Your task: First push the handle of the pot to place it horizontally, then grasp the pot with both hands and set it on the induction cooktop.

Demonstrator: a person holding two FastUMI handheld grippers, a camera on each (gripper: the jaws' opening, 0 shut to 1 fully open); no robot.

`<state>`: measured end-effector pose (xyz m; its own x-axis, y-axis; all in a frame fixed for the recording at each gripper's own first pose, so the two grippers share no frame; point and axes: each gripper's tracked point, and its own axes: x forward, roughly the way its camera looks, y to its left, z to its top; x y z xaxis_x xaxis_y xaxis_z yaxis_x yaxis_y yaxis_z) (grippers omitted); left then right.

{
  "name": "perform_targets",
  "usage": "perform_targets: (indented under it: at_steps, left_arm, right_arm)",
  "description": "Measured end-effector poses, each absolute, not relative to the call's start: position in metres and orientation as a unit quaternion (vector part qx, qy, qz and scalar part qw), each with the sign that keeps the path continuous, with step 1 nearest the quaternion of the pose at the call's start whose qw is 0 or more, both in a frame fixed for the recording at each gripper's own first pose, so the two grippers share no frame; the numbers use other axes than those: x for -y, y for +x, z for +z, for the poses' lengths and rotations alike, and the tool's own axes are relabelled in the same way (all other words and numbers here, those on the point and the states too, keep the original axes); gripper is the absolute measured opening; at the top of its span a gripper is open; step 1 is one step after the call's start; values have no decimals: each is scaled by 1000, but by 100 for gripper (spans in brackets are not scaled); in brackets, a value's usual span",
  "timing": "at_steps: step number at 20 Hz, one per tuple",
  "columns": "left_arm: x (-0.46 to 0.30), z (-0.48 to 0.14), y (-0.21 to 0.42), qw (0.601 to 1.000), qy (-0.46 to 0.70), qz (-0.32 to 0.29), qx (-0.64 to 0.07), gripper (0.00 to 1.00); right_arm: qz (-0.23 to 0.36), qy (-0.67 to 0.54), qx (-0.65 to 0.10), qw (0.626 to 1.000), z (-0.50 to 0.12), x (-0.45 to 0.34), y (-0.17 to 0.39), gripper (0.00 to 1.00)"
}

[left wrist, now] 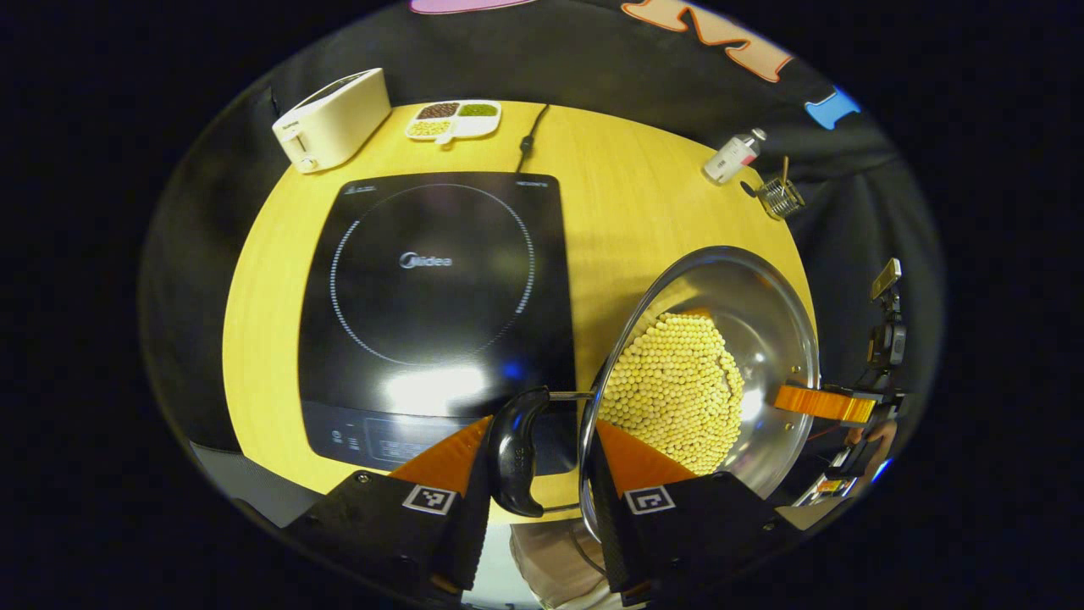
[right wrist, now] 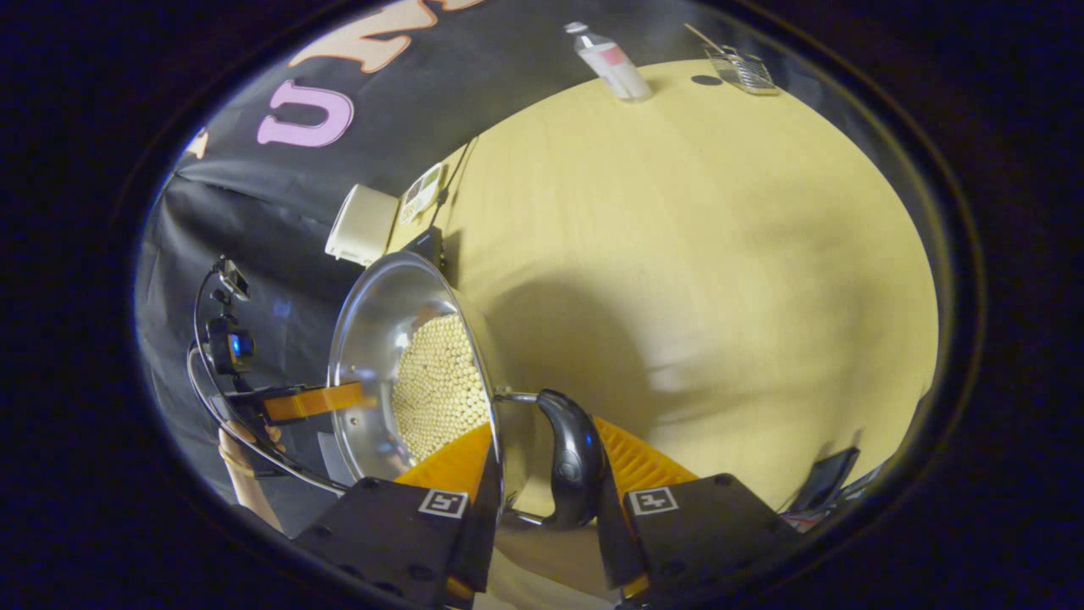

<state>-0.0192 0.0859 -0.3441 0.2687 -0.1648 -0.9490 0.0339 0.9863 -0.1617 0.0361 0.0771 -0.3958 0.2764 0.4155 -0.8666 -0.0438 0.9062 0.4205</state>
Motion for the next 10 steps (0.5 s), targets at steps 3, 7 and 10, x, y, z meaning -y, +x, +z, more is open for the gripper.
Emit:
perform_targets:
  at_steps: [3, 7, 10]
  left_arm:
    - [-128, -341, -17, 800, -53, -56, -596, 58]
    - [-186, -347, -8, 800, -57, -53, -596, 58]
    - [-225, -353, 7, 803, -55, -51, -592, 60]
  right_arm:
    - [146, 156, -584, 783, -398, -120, 34, 54]
    - [142, 141, -579, 790, -404, -175, 41, 48]
    - [135, 139, -575, 795, -411, -214, 54, 54]
